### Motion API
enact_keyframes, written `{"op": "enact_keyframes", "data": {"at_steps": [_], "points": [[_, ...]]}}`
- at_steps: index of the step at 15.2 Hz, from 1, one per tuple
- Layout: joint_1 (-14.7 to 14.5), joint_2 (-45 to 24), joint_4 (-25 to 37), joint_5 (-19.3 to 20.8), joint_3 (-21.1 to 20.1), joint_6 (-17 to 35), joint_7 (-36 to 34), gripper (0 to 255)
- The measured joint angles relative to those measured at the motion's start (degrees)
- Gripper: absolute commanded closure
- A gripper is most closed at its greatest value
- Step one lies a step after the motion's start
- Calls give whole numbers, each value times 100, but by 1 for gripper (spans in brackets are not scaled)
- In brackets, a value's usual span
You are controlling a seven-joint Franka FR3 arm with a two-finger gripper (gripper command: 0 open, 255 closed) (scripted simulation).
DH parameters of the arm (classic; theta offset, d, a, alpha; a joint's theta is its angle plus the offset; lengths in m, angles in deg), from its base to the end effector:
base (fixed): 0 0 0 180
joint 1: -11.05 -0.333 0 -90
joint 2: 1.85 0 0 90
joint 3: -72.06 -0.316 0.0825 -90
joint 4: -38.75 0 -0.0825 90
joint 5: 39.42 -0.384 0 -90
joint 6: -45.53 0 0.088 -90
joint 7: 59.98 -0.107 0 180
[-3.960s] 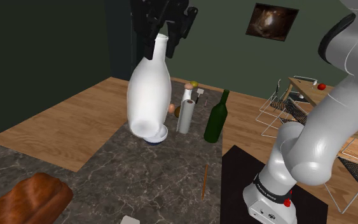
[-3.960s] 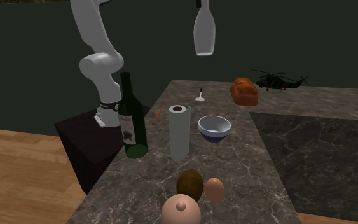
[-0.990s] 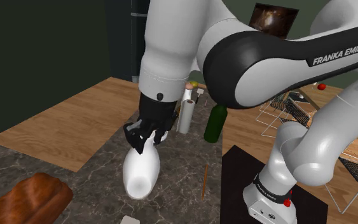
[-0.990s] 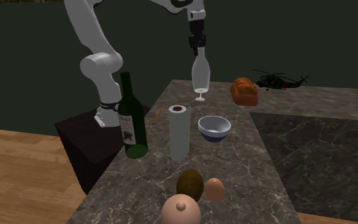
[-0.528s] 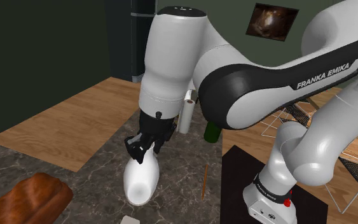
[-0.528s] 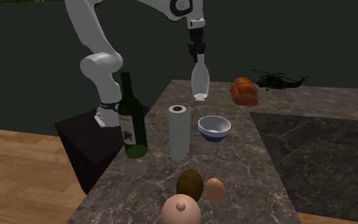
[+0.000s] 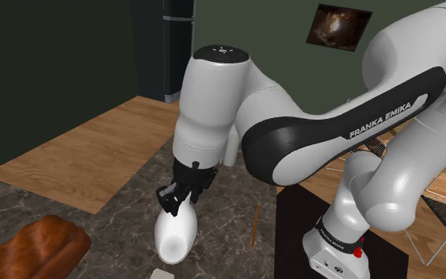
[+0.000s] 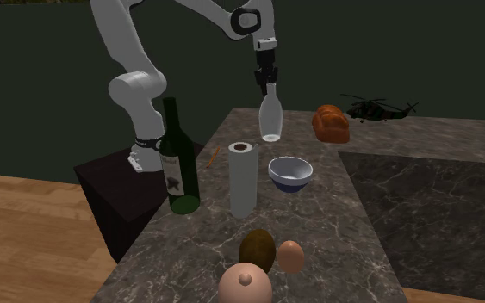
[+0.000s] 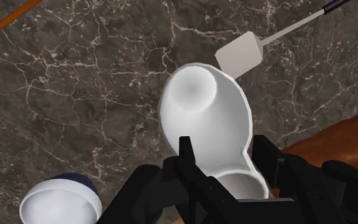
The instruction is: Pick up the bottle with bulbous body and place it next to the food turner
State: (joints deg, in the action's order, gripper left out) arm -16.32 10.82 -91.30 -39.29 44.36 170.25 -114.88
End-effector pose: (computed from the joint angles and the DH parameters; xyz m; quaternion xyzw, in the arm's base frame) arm 0.2774 0.4090 0.4484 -0.9973 0.0003 -0.0722 0.0121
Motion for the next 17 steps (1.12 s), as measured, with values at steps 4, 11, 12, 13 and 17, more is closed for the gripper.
{"op": "enact_keyframes", "data": {"at_steps": [4, 11, 12, 13, 17], "points": [[8, -66, -130, 35, -19, 190, -35, 255], [9, -72, -136, 40, -20, 206, -37, 0], [9, -72, -135, 40, -20, 206, -37, 0], [9, -72, -135, 40, -20, 206, -37, 0], [-17, 50, -20, -24, -7, -14, -9, 0]]}}
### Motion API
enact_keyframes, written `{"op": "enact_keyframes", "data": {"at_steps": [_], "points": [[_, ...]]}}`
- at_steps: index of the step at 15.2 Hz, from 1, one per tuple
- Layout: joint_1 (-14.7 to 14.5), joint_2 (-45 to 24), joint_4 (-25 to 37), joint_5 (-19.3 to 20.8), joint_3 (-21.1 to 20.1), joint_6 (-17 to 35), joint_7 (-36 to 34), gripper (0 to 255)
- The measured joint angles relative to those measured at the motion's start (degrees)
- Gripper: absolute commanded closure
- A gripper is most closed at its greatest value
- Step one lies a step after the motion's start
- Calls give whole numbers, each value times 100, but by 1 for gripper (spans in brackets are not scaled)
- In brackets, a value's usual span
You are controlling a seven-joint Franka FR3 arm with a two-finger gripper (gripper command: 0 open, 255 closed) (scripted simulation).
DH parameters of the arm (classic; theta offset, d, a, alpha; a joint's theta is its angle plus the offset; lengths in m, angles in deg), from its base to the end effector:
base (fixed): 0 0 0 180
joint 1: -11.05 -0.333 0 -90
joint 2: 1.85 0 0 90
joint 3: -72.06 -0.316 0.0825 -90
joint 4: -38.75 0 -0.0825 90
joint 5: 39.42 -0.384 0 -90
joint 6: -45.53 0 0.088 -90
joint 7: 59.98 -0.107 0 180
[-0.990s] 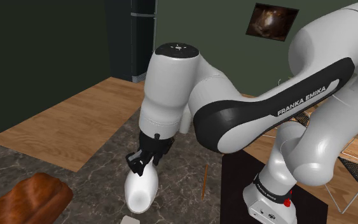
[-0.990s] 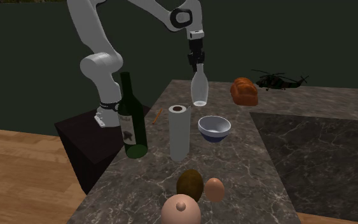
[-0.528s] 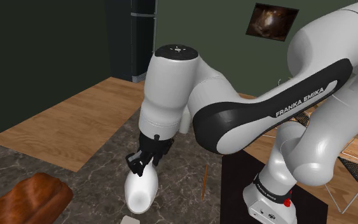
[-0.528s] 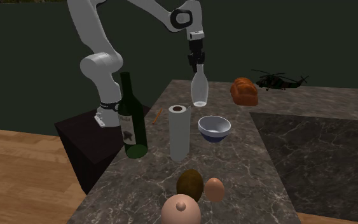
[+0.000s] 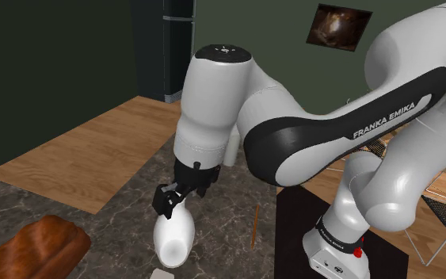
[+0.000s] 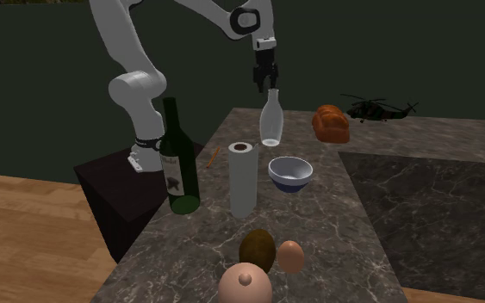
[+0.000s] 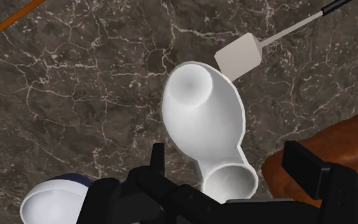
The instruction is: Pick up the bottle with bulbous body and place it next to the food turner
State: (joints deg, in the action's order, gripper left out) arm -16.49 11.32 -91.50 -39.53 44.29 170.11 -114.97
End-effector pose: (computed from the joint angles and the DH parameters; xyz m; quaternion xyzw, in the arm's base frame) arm 0.2742 0.4089 0.4503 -0.9973 0.0004 -0.0730 0.0128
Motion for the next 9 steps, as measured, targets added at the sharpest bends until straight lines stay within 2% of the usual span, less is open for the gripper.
{"op": "enact_keyframes", "data": {"at_steps": [3, 9], "points": [[-24, 220, 244, -104, 68, -439, 108, 0], [-29, 234, 303, -112, 66, -520, 105, 0]]}}
